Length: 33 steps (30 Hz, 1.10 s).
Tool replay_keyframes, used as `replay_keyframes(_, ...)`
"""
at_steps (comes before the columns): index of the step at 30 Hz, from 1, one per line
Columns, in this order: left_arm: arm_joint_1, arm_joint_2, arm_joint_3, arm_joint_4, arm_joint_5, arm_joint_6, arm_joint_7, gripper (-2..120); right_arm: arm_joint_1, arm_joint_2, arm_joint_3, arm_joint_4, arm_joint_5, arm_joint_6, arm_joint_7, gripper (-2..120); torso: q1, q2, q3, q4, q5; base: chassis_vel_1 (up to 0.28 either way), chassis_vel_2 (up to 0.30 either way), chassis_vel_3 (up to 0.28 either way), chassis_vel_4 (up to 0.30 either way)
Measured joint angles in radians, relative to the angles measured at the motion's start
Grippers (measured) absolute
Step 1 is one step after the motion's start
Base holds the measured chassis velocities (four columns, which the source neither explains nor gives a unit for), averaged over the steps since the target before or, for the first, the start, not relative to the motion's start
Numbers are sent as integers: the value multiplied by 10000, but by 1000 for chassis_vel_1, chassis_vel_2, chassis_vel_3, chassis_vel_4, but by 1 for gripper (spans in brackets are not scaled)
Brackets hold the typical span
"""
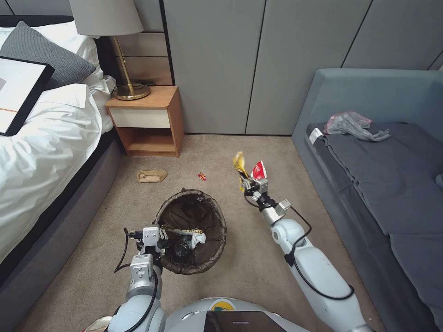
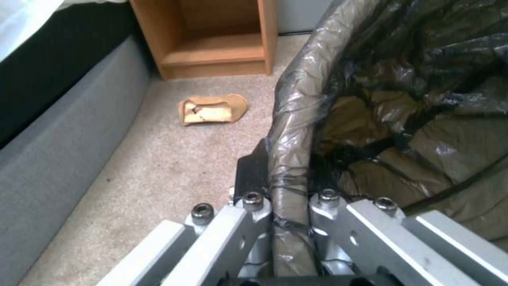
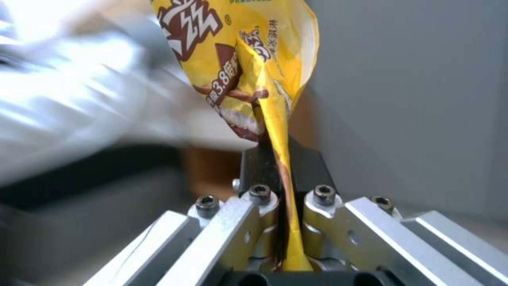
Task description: Pick up the trash bin, then pick up the garbage from the floor and place it into the trash bin.
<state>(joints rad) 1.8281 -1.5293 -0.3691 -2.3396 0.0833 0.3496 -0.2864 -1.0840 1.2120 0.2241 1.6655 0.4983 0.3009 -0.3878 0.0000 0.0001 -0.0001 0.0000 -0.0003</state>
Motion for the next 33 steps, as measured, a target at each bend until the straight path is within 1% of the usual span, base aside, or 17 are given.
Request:
replay_keyframes(1,-24,1,30,38,-3,2,3,0,-228,-153,-135,701,29,100,-432,0,0,0,0,1,0,0,0,0,0)
replay_keyframes(3,-84,12,68,86,-23,15,6,0,-653,-529,-598,1747,-148,131,-771,0,0,0,0,0,0,0,0,0,0)
replay_keyframes(5,-107,14,72,89,-39,25,8,0,-744,-632,-748,1924,-222,132,-766,0,0,0,0,-1,1,0,0,0,0)
replay_keyframes(7,-220,12,91,104,-116,77,8,0,-994,-1134,-1513,2412,-538,100,-575,0,0,0,0,-1,2,0,0,0,0)
replay_keyframes(9,-227,12,98,108,-121,80,6,0,-1007,-1192,-1608,2439,-585,91,-557,0,0,0,0,-1,1,0,0,0,0)
replay_keyframes(11,-293,8,167,167,-112,85,6,0,-1047,-1441,-2117,2436,-873,52,-482,0,0,0,0,2,2,0,0,0,0)
replay_keyframes(12,-293,8,167,167,-112,85,6,0,-1047,-1441,-2117,2436,-873,52,-482,0,0,0,0,2,2,0,0,0,0)
replay_keyframes(14,-381,-39,220,182,-102,107,8,0,-1136,-1458,-2435,2203,-1077,35,-444,0,0,0,1,1,3,0,0,0,0)
replay_keyframes(17,-400,-48,231,184,-99,111,12,0,-1210,-1416,-2604,2031,-1175,33,-402,0,0,0,1,0,2,0,0,0,0)
replay_keyframes(19,-396,-41,233,184,-99,113,19,0,-1346,-1248,-2894,1667,-1418,33,-372,0,0,0,1,0,2,0,0,0,0)
replay_keyframes(24,-391,-23,208,172,-113,113,21,0,-1400,-984,-3049,1260,-1681,34,-268,-1,0,0,1,0,2,0,0,0,0)
replay_keyframes(27,-364,-16,183,125,-134,111,21,0,-1379,-818,-3079,897,-1980,134,-242,13,0,0,1,1,2,0,0,0,0)
replay_keyframes(28,-364,-16,183,125,-134,111,21,0,-1379,-818,-3079,897,-1980,134,-242,13,0,0,1,1,2,0,0,0,0)
replay_keyframes(30,-372,-37,186,120,-137,108,21,0,-1354,-802,-3094,836,-2010,164,-236,23,0,0,1,1,2,0,0,0,0)
replay_keyframes(31,-372,-37,186,120,-137,108,21,0,-1354,-802,-3094,836,-2010,164,-236,23,0,0,1,1,2,0,0,0,0)
replay_keyframes(33,-398,-70,216,121,-136,107,21,0,-1325,-793,-3094,809,-2048,186,-234,32,0,0,1,1,2,0,0,0,0)
